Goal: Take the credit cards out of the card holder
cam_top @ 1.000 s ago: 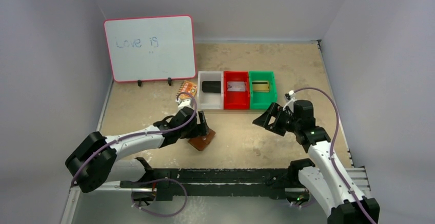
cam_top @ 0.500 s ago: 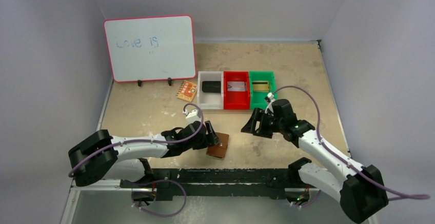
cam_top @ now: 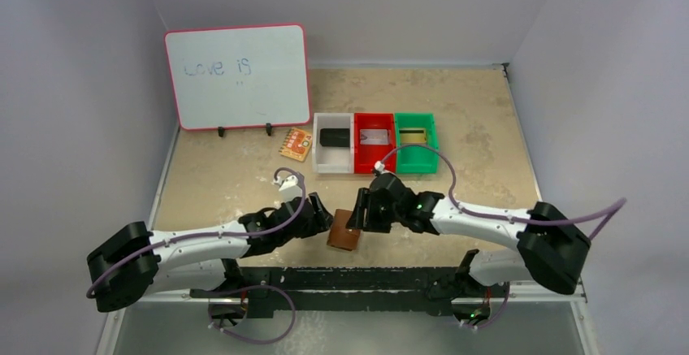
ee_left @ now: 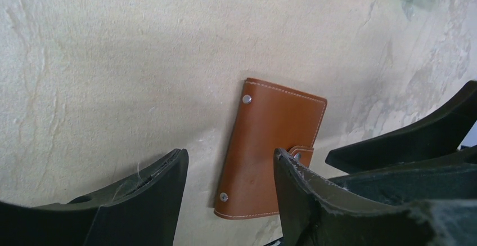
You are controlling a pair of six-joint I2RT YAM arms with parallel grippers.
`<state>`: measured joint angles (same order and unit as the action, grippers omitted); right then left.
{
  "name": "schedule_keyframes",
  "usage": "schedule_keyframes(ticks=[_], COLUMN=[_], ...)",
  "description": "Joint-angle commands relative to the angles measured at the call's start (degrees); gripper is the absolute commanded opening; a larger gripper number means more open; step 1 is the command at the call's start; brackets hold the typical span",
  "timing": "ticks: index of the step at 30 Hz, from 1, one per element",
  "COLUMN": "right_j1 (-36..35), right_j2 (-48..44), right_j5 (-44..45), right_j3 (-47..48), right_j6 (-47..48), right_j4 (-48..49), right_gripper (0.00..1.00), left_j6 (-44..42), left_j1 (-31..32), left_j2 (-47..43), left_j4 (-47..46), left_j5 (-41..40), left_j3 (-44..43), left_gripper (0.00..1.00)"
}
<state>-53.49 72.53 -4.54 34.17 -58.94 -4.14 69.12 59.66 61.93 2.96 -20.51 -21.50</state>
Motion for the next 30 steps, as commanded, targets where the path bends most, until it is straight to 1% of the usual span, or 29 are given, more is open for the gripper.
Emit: schedule_keyframes(ticks=[1, 4, 5, 8, 10, 13, 20, 24, 30], right_j1=[-2.7, -2.7, -2.7, -2.7, -2.8, -3.2, -5.5, -7.7, -8.2], right_j2=[4.1, 6.2, 7.3, 11.4, 12.5, 11.4, 9.4, 11.2, 17.6], right_j5=[9.9, 11.4, 11.9, 13.5, 14.4, 16.8, 16.7, 17.3, 19.9], right_j3=[5.3, 6.8, 7.8, 11.3, 12.6, 13.6, 15.7, 16.1, 17.9], right_j6=[-5.8, -4.9, -4.5, -3.0, -2.6, -2.7, -3.7, -5.8, -6.6], right_j4=[-2.0, -2.0, -2.5, -6.5, -8.7, -12.4, -16.3, -16.7, -19.3], right_gripper=[0.57, 0.54, 0.51, 0.47, 0.45, 0.46, 0.47, 0.47, 0.46], left_j6=[-2.0, -2.0, -2.0, -2.1, -2.2, -1.2, 0.5, 1.2, 1.4], left_j1=[0.2, 0.2, 0.1, 0.1, 0.2, 0.6, 1.9, 2.4, 2.9], left_j2=[1.2, 2.3, 2.7, 4.5, 6.0, 7.4, 8.3, 8.6, 9.3], left_j4=[-4.1, -7.6, -9.0, -11.5, -12.6, -11.9, -10.6, -9.9, -9.7], left_j5=[4.1, 6.5, 7.4, 9.7, 10.7, 10.3, 8.0, 7.6, 7.6], left_j3=[1.8, 3.2, 3.5, 3.5, 3.1, 2.6, 2.3, 2.0, 1.7], left_gripper=[0.56, 0.55, 0.55, 0.52, 0.49, 0.44, 0.34, 0.31, 0.30])
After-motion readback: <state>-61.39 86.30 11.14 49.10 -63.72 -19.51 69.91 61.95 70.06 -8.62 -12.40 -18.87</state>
